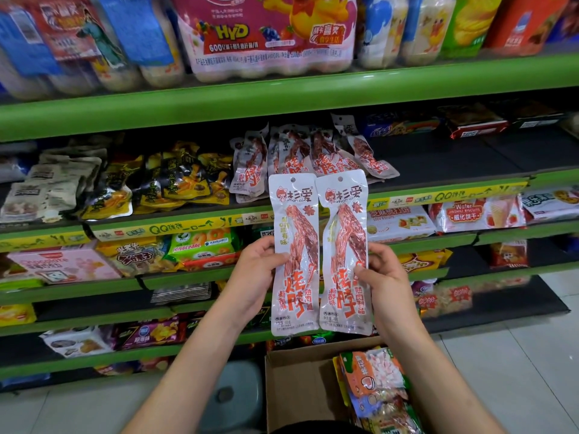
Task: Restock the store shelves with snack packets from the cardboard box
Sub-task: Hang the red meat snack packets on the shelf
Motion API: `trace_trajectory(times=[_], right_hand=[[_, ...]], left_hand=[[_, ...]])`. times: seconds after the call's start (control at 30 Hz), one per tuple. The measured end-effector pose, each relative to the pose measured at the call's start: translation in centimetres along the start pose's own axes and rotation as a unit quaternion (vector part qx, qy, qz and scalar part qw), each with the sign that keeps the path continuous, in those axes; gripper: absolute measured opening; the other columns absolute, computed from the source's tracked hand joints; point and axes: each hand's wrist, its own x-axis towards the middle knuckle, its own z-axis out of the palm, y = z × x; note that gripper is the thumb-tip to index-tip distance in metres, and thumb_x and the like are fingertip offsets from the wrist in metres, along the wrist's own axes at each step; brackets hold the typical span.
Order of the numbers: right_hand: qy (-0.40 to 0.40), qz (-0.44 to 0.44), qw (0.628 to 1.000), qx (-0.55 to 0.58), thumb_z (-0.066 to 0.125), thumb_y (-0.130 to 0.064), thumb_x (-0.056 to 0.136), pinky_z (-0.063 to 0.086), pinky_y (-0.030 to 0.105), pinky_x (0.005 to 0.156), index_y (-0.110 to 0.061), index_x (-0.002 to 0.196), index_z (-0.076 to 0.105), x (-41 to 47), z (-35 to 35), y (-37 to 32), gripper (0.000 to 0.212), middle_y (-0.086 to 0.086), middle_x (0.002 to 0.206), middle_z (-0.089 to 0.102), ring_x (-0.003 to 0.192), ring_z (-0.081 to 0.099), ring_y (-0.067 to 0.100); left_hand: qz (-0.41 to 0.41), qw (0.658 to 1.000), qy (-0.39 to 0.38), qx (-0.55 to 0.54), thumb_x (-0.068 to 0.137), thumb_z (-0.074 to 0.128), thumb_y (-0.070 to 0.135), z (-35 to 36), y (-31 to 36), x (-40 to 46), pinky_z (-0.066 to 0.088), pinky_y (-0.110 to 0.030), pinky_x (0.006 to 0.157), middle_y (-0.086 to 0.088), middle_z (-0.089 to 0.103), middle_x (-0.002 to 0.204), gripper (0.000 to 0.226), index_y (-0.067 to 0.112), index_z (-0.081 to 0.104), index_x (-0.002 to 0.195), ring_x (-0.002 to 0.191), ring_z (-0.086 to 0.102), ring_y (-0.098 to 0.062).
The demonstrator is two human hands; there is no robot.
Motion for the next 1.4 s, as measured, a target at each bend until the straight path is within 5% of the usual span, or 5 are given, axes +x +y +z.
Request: trace_trajectory(times=[0.57, 0.77, 0.9, 1.1, 1.4], right_hand=[[-0.019, 0.048, 0.995, 0.084, 0.043, 0.016, 0.094, 0.057, 0.034, 0.057, -0.023, 0.127, 0.055, 0.6, 0.5, -0.3, 0.052, 0.015, 0.093, 0.072, 0.076, 0.071, 0.023], [-0.090, 0.188, 0.950, 0.235, 0.063, -0.053, 0.088, 0.032, 0.019, 0.038, -0.012, 0.102, 0.064, 1.0, 0.6, -1.0, 0.043, -0.001, 0.068, 0.050, 0.048, 0.039, 0.008], [-0.224, 0.198, 0.877, 0.376, 0.085, -0.048, 0.068, 0.026, 0.020, 0.045, -0.015, 0.100, 0.061, 1.0, -0.1, -1.0, 0.052, 0.005, 0.083, 0.050, 0.056, 0.037, 0.010], [-0.182, 0.194, 0.900, 0.346, 0.057, -0.037, 0.090, 0.060, 0.039, 0.071, -0.007, 0.131, 0.065, 0.8, -0.3, -1.1, 0.051, 0.024, 0.131, 0.063, 0.093, 0.072, 0.032], [-0.160, 0.223, 0.911, 0.307, 0.058, -0.033, 0.089, 0.059, 0.043, 0.082, -0.008, 0.116, 0.075, 0.6, -0.2, -0.9, 0.040, 0.016, 0.112, 0.074, 0.103, 0.072, 0.030]], left_hand=[[0.017, 0.993, -0.026, -0.112, 0.100, 0.045, -0.005, 0.6, 0.1, 0.3, 0.060, -0.030, 0.064, -0.012, 0.077, 0.096, 0.029, 0.008, 0.062, 0.120, 0.080, 0.074, -0.020], [-0.035, 0.975, -0.029, -0.218, 0.089, 0.061, 0.054, 1.1, -0.2, 0.6, 0.030, -0.023, 0.042, 0.001, 0.049, 0.068, 0.038, 0.023, 0.057, 0.111, 0.053, 0.038, -0.012], [-0.031, 0.962, -0.068, -0.262, 0.065, 0.079, 0.037, 0.8, -0.2, 0.4, 0.035, -0.024, 0.041, -0.006, 0.056, 0.085, 0.057, 0.014, 0.058, 0.113, 0.057, 0.045, -0.014], [-0.062, 0.950, -0.124, -0.281, 0.085, 0.053, 0.034, 0.1, -0.3, 0.5, 0.062, -0.043, 0.072, -0.020, 0.069, 0.124, 0.057, 0.007, 0.057, 0.135, 0.099, 0.073, -0.029], [-0.063, 0.947, -0.132, -0.285, 0.089, 0.054, 0.035, 0.0, -1.1, 1.0, 0.059, -0.050, 0.081, -0.025, 0.064, 0.130, 0.049, 0.009, 0.067, 0.129, 0.107, 0.070, -0.035]])
